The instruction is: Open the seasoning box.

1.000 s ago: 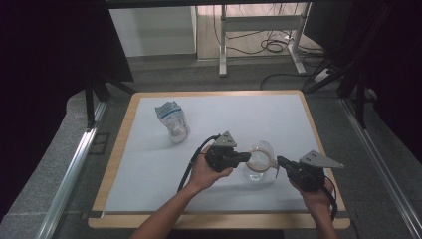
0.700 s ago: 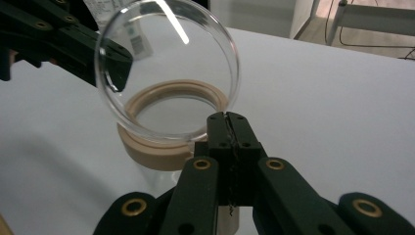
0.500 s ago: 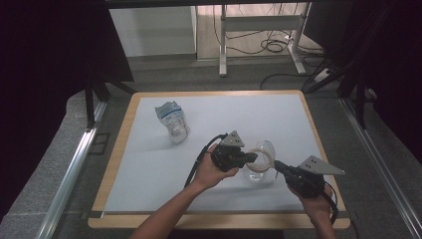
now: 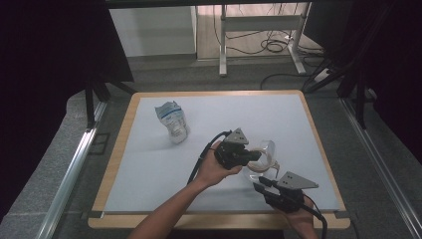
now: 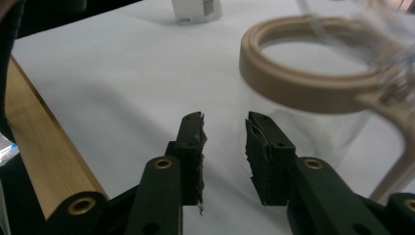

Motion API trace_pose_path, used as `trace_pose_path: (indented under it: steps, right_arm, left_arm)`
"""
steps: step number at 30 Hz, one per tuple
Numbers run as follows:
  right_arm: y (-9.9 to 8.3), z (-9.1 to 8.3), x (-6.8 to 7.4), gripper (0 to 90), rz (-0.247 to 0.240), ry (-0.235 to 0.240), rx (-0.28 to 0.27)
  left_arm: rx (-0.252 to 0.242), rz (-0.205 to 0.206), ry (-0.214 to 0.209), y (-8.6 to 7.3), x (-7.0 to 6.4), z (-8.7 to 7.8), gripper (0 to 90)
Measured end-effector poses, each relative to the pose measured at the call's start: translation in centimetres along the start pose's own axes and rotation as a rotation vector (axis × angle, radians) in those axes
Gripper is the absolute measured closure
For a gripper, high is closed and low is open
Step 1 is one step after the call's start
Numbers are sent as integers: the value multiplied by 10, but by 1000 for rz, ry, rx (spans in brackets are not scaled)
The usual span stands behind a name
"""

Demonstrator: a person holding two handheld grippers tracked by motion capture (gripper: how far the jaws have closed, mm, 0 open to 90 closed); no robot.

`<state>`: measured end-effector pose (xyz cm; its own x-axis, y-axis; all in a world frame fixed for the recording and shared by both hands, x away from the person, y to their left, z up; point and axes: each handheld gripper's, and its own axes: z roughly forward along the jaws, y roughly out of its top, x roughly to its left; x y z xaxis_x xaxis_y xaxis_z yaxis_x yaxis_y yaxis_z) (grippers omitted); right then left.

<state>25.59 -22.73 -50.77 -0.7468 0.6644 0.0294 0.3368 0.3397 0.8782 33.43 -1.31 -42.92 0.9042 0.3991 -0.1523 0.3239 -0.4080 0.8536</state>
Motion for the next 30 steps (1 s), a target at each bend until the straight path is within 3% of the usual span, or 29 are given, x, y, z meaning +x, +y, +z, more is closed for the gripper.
trace_pose_path:
  steps: [9,22,25,30]
  right_arm:
    - [-7,10,2,591,3,14,18]
    - [-14,18,6,587,-3,32,44]
    - [-14,18,6,587,-6,30,44]
    - [-13,20,8,587,0,36,40]
  left_arm:
    - [8,20,-27,10,-10,11,900]
    - [18,52,-56,20,-23,22,900]
    - [9,43,-50,17,-20,18,900]
    - [-26,14,-18,6,-8,-4,900]
